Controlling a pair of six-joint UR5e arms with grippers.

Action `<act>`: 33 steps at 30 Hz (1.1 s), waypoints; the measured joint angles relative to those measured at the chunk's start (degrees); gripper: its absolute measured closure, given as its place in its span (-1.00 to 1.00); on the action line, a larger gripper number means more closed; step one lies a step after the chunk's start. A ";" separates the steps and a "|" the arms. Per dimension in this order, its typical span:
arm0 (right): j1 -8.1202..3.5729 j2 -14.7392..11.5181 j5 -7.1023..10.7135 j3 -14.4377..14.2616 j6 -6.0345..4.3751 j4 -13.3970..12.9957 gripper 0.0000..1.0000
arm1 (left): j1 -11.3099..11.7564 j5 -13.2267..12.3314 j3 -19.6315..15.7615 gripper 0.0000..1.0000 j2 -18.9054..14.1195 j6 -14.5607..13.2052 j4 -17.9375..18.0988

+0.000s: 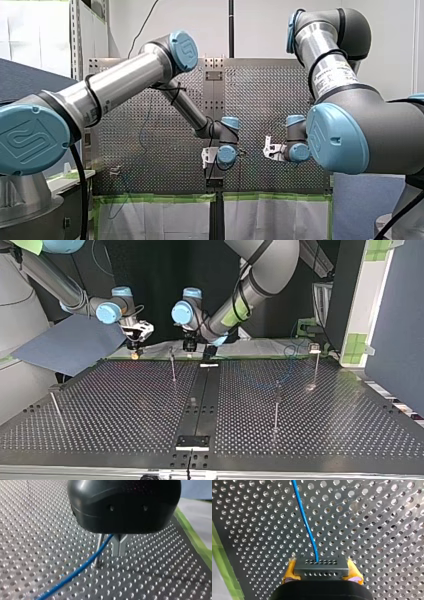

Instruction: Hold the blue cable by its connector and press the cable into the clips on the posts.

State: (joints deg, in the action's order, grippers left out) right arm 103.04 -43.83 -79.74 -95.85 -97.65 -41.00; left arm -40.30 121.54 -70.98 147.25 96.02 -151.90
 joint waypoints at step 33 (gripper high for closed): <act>-0.90 0.10 -0.05 2.77 -0.35 -0.03 1.00 | 3.98 -7.08 8.85 0.95 0.41 -1.01 -6.94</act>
State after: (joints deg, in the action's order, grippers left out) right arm 102.14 -43.74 -79.79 -93.08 -98.01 -41.03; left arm -36.32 114.46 -62.13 147.66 95.02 -158.84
